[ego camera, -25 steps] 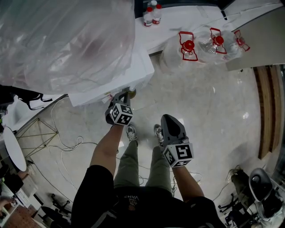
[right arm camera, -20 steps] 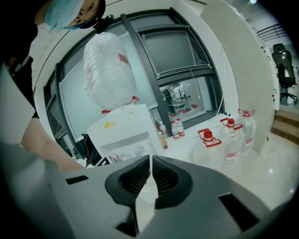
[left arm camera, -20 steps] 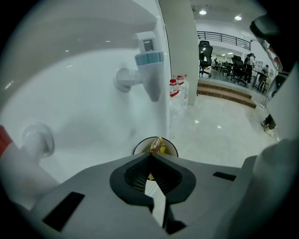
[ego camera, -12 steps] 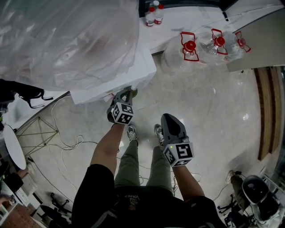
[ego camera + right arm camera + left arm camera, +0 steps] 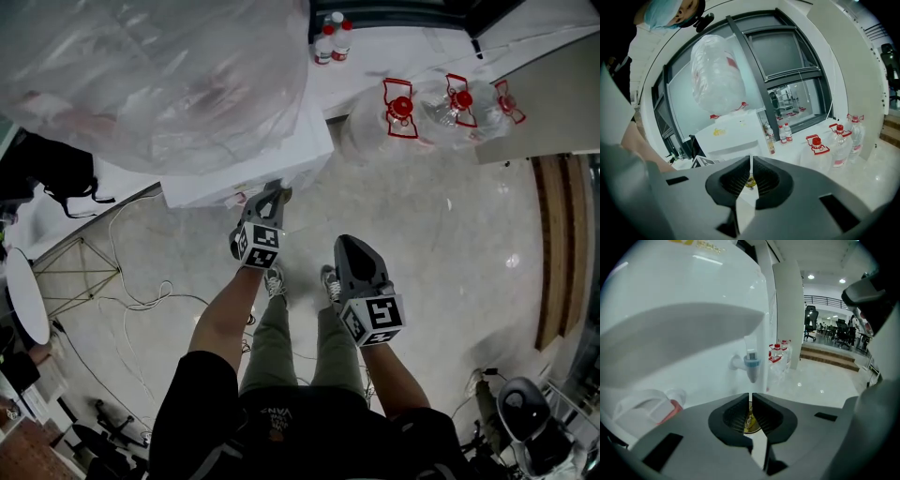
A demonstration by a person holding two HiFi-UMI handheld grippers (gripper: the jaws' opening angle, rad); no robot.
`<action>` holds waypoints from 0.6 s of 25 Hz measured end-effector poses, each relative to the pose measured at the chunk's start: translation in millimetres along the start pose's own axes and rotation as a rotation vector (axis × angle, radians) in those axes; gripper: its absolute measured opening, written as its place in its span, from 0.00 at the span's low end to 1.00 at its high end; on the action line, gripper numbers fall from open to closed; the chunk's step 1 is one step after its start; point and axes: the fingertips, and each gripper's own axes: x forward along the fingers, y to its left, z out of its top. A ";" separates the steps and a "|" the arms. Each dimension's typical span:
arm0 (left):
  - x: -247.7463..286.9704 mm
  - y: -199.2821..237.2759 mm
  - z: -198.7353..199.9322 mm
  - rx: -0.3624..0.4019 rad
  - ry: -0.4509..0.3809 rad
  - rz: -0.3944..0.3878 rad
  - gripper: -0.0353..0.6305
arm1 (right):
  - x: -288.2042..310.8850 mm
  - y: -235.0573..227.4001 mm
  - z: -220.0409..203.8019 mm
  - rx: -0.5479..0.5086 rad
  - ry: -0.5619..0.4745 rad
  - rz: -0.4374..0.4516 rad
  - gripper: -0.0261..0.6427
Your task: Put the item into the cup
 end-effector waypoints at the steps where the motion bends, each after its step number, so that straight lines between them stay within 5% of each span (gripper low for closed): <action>1: -4.8 -0.8 3.7 -0.010 -0.011 0.005 0.09 | -0.8 1.4 3.3 -0.006 -0.001 0.007 0.11; 15: -129.1 -13.7 78.9 -0.138 -0.239 0.062 0.08 | -33.5 39.6 42.5 -0.087 -0.008 0.114 0.11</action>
